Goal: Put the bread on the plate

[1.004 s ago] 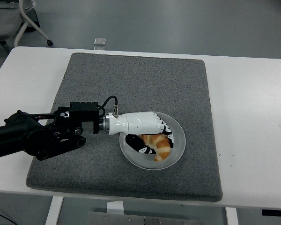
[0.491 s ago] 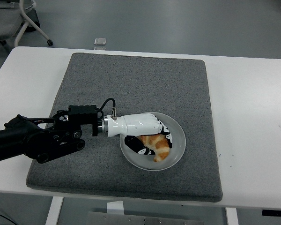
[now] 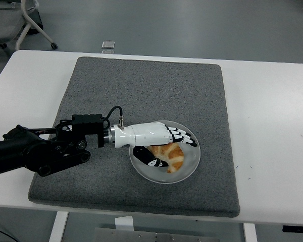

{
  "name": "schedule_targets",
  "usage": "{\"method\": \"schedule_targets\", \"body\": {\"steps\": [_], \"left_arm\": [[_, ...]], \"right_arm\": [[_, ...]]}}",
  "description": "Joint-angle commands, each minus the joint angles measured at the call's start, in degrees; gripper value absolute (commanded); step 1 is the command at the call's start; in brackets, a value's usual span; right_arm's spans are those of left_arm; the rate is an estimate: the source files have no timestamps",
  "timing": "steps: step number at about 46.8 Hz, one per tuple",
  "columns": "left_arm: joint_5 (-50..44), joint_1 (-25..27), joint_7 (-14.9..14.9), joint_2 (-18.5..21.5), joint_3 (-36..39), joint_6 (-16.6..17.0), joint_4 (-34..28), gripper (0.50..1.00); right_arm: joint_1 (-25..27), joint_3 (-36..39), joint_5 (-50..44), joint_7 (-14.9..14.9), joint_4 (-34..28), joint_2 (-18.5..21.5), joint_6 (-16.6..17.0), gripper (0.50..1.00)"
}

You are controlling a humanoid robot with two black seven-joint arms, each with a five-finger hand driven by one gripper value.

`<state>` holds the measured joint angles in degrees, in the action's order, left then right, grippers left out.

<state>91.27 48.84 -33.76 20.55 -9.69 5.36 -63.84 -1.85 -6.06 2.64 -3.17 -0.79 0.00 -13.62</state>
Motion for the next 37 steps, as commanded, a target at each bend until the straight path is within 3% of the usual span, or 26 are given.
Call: {"method": "schedule_targets", "body": {"steps": [1,14,28,37], "left_arm": [[-1.35,0.2,0.01,0.19,-0.07,-0.18,-0.32,0.992],[-10.05,1.08,0.01,3.88,-0.42,-1.23,-1.9,0.996],[-18.23,3.8,0.01,11.35,-2.7,-7.38,-5.5,0.996],[-25.87,8.46,0.09,14.08,-7.71,-13.88,-5.33,0.996]], "right_arm": [[0.0,0.0,0.0,0.0,0.0,0.0,0.0,0.93],[0.0,0.0,0.0,0.0,0.0,0.0,0.0,0.93],[0.0,0.0,0.0,0.0,0.0,0.0,0.0,0.93],[0.0,0.0,0.0,0.0,0.0,0.0,0.0,0.93]]}}
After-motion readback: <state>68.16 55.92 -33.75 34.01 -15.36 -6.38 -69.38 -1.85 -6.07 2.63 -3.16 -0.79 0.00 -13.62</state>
